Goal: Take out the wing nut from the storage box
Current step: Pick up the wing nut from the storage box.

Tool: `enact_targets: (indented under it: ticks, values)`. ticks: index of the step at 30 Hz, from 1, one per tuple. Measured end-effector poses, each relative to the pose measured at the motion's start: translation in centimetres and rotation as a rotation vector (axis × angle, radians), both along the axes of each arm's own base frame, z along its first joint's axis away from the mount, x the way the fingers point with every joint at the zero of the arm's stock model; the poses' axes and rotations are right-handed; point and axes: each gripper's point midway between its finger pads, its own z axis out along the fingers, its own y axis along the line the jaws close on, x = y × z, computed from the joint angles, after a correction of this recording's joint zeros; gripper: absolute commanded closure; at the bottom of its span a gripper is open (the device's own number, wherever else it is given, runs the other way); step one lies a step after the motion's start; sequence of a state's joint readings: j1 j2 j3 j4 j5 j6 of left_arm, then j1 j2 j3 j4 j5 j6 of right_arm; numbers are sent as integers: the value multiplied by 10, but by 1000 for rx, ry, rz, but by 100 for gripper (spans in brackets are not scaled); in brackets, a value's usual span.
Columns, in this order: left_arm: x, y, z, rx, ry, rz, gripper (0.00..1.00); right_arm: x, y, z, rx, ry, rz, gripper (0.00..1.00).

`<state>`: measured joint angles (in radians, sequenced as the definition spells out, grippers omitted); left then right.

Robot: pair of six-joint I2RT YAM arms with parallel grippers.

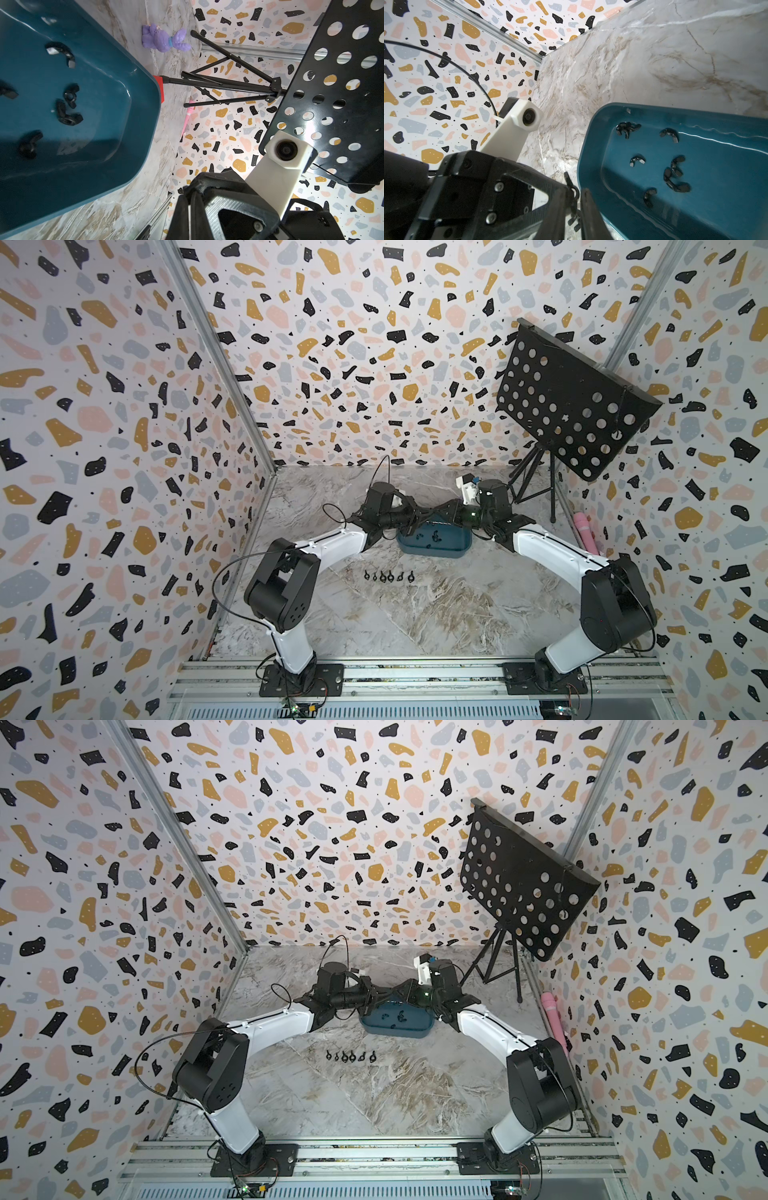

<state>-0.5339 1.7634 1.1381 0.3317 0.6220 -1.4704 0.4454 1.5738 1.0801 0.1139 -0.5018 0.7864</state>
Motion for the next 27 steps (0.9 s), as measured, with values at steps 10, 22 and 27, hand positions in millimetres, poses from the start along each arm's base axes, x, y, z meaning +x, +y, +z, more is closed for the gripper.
enact_targets:
  ticks: [10, 22, 27]
  values:
    - [5, 1, 4, -36, 15, 39, 100, 6, 3, 4, 58, 13, -19, 89]
    - [7, 3, 4, -42, 24, 50, 94, 7, 2, 4, 76, 15, -27, 100]
    - [6, 3, 2, -36, 19, 45, 73, 8, 2, 4, 66, 8, -28, 100]
